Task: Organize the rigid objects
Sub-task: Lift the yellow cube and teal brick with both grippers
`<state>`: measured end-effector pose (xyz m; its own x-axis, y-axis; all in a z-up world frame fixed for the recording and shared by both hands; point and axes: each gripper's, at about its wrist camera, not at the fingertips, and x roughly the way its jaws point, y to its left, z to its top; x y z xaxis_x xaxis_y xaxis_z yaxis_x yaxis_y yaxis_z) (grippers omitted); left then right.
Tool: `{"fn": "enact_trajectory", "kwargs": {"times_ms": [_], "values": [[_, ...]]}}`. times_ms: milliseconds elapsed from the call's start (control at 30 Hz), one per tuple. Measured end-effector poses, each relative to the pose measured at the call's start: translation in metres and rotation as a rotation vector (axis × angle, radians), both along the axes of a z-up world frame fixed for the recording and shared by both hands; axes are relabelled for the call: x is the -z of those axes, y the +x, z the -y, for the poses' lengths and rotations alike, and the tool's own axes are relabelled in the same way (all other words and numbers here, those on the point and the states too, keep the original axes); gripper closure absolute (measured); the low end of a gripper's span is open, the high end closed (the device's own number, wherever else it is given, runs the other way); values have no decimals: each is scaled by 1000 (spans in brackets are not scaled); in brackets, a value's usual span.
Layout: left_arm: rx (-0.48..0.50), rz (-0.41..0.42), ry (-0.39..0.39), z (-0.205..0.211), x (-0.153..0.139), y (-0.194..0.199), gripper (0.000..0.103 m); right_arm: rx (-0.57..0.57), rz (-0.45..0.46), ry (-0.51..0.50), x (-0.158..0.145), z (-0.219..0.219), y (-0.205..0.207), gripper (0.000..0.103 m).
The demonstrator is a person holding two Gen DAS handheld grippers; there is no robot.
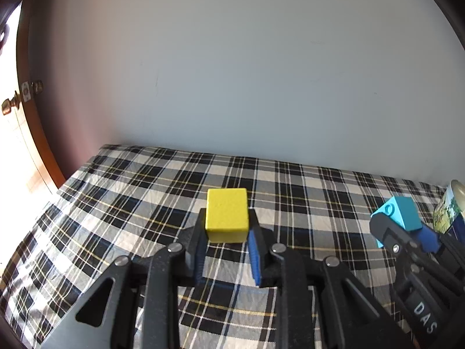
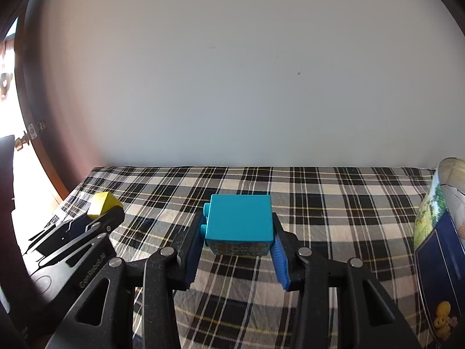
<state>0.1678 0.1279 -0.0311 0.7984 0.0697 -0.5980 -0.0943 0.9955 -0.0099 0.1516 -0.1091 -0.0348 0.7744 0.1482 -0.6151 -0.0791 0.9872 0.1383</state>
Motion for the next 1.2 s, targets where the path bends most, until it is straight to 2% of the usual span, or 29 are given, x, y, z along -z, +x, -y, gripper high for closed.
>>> {"fn": "enact_trajectory", "kwargs": {"times_ms": [400,1200], "values": [[-2,21,-16,1,-3,-26,80,12,19,0,-2,-4,-23,58],[5,59,-3,12,-7,-52,80,31,38,1,0,-6,-55,58]]}}
